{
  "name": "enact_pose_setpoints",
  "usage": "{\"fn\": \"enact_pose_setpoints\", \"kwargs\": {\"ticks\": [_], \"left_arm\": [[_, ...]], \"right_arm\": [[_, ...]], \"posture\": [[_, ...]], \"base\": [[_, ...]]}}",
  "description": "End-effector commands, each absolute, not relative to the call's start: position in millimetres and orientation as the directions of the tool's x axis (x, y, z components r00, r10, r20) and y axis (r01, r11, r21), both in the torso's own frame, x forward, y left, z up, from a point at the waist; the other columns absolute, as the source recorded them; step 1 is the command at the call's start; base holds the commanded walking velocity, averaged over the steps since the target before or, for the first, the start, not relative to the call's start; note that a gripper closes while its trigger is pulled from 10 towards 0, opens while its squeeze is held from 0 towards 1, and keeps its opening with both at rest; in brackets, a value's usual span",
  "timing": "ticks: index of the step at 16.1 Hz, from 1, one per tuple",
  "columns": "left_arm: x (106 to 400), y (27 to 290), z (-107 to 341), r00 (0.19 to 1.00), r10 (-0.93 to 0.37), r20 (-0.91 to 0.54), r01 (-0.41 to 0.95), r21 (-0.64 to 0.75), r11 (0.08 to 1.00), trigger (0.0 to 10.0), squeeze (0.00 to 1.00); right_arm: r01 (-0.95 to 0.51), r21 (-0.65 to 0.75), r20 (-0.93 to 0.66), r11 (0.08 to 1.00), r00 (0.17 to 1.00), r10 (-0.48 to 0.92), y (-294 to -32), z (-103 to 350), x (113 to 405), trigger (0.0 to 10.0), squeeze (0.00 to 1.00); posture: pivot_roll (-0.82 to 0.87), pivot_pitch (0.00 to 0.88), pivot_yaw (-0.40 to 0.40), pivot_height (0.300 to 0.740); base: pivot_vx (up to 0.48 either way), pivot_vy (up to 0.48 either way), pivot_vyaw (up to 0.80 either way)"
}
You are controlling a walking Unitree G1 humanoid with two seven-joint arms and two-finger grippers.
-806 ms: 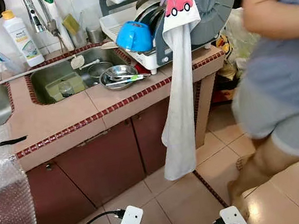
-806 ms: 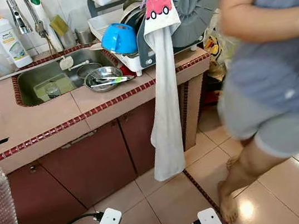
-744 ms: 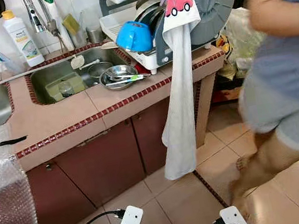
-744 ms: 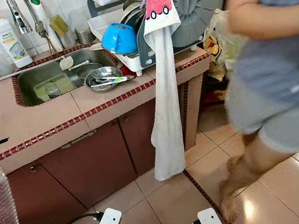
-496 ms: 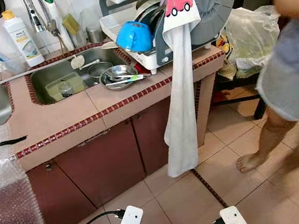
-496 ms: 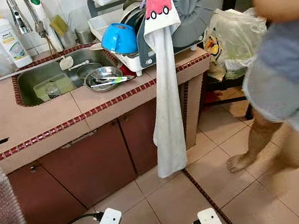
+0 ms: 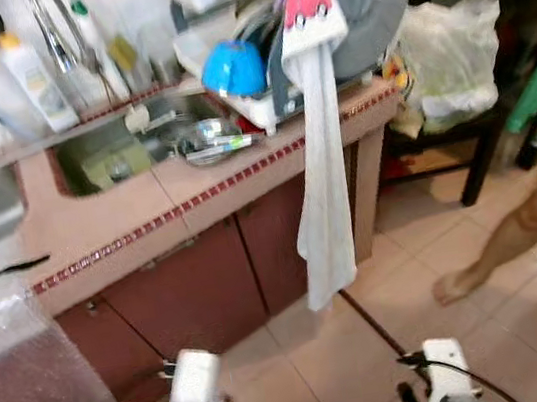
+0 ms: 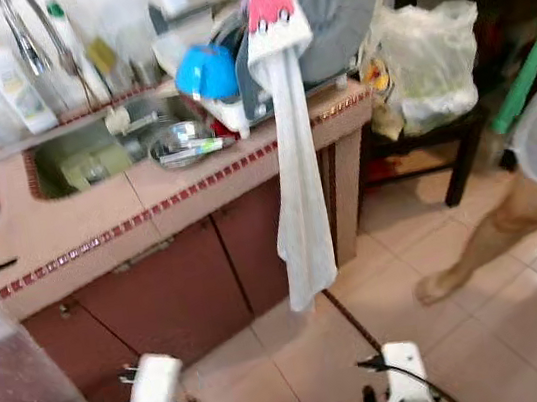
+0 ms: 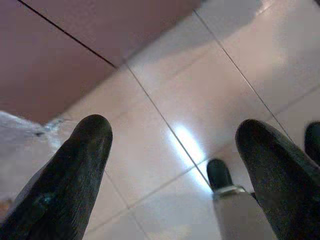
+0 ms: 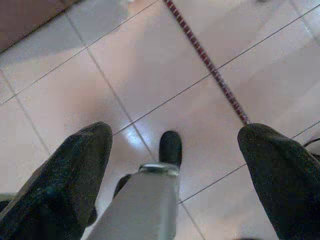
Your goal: Kitchen organization
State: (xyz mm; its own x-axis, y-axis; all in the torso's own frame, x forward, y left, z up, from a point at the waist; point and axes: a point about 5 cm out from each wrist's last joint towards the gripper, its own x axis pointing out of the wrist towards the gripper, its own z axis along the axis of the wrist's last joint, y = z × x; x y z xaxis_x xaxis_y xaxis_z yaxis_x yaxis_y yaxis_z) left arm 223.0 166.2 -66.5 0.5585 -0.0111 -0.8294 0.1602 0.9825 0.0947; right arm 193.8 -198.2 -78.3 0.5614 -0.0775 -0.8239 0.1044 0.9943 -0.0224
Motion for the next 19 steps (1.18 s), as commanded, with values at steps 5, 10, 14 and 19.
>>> {"fn": "enact_pose_setpoints", "kwargs": {"ticks": [5, 10, 14, 19], "left_arm": [[213, 161, -73, 0.534, -0.006, -0.845, 0.129, 0.075, 0.989, 10.0, 0.0], [208, 173, -74, 0.545, 0.039, -0.838, 0.066, 0.09, 0.994, 10.0, 0.0], [196, 190, -79, 0.528, 0.092, -0.844, 0.018, 0.12, 0.993, 10.0, 0.0], [201, 191, -75, 0.582, 0.042, -0.812, 0.041, 0.081, 0.996, 10.0, 0.0]], "right_arm": [[0.089, 0.005, -0.838, 0.996, 0.543, -0.044, -192, -82, 189, 10.0, 0.0], [-0.08, -0.018, -0.837, 0.997, 0.547, 0.029, -182, -80, 195, 10.0, 0.0], [-0.159, -0.01, -0.831, 0.987, 0.551, 0.08, -168, -76, 205, 10.0, 0.0], [-0.089, 0.03, -0.793, 0.996, 0.604, 0.078, -161, -68, 219, 10.0, 0.0]], "posture": [[-0.05, 0.0, 0.093, 0.74], [0.04, 0.0, 0.016, 0.74], [0.12, 0.0, -0.022, 0.74], [0.11, 0.0, 0.004, 0.74]], "base": [[0.0, 0.0, 0.0], [0.0, 0.0, 0.0], [0.0, 0.0, 0.0], [0.0, 0.0, 0.0]]}}
